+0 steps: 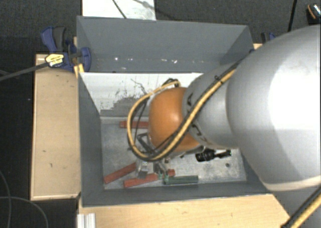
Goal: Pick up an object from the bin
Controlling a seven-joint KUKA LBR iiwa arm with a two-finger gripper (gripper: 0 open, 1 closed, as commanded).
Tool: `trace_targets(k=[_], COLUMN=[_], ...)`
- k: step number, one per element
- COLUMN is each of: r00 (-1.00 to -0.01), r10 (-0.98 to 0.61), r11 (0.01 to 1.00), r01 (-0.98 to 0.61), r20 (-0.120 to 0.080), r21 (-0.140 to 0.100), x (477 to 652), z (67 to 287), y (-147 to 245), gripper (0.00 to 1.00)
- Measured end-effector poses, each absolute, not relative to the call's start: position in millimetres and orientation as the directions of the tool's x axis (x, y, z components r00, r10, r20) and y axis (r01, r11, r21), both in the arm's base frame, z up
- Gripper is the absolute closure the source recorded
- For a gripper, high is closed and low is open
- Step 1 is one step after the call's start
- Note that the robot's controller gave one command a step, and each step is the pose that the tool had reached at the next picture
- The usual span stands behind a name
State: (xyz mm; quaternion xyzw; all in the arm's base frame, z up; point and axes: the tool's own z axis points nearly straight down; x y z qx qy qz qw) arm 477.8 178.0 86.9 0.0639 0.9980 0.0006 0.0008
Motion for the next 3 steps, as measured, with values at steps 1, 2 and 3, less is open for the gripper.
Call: trace_targets(k=[1,2,3], r00=[-0.999,-0.999,-1.000], r10=[0.038,0.037,-0.005], r11=[0.999,0.999,1.000], r01=[0.038,0.037,-0.005], r20=[-0.003,-0.005,-0.006], r21=[0.001,0.002,0.004], x=[516.1,516.0,564.4], z=[71,71,71], y=[159,159,201], gripper=[1.00,0.00,0.00])
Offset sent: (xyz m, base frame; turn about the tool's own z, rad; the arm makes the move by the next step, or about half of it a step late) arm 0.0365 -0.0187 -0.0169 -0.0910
